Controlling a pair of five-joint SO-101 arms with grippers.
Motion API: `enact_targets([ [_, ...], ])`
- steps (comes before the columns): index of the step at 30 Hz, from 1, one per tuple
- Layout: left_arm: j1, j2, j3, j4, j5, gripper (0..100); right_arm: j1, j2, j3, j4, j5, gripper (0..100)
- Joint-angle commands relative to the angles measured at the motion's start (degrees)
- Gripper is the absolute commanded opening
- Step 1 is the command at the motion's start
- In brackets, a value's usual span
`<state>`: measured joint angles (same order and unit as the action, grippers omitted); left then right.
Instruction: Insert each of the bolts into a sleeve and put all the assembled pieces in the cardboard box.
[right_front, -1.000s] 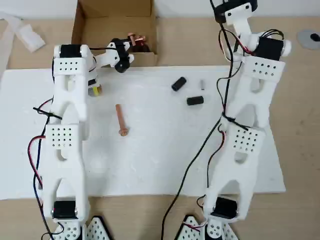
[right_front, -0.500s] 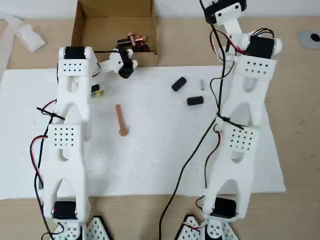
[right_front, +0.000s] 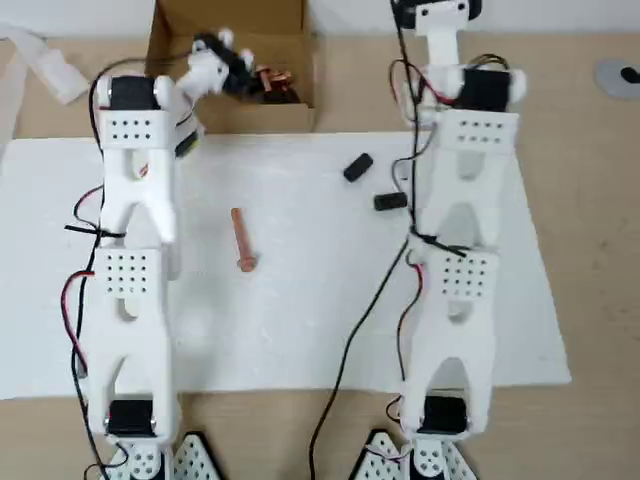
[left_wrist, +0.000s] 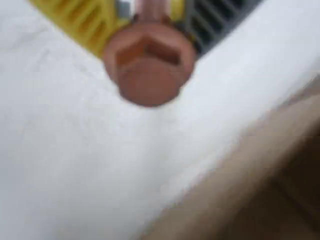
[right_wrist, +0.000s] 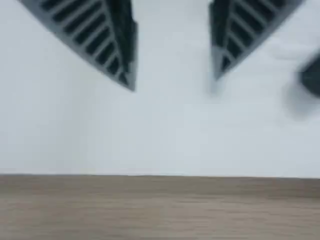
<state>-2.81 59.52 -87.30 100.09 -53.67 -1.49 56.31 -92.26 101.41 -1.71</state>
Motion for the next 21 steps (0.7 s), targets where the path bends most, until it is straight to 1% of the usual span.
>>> enact_targets([
  [1,2.3,-10.9,-1.6,0.4,12.7,1,-1.8,-1.0,2.5,1.1,2.6,12.8],
  [4,2.8,-17.8,2.6,0.5,22.0,1,-3.2,-3.4,9.8,1.1,10.2,12.8],
  [6,2.8,-23.4,6.9,0.5,25.4,1,-3.2,-7.2,16.0,1.1,15.9,12.8],
  [10,2.7,-35.6,18.6,0.5,36.0,1,-3.0,-16.7,30.4,1.1,31.8,12.9],
  [14,2.4,-49.3,33.9,0.5,48.7,1,-1.4,-26.1,42.0,0.9,47.7,12.9],
  [17,2.3,-60.1,45.4,0.4,53.2,1,-0.4,-31.3,48.7,0.9,59.9,12.9],
  [21,2.6,-75.4,57.5,-0.4,54.8,1,-1.0,-34.5,57.1,0.5,69.2,12.9],
])
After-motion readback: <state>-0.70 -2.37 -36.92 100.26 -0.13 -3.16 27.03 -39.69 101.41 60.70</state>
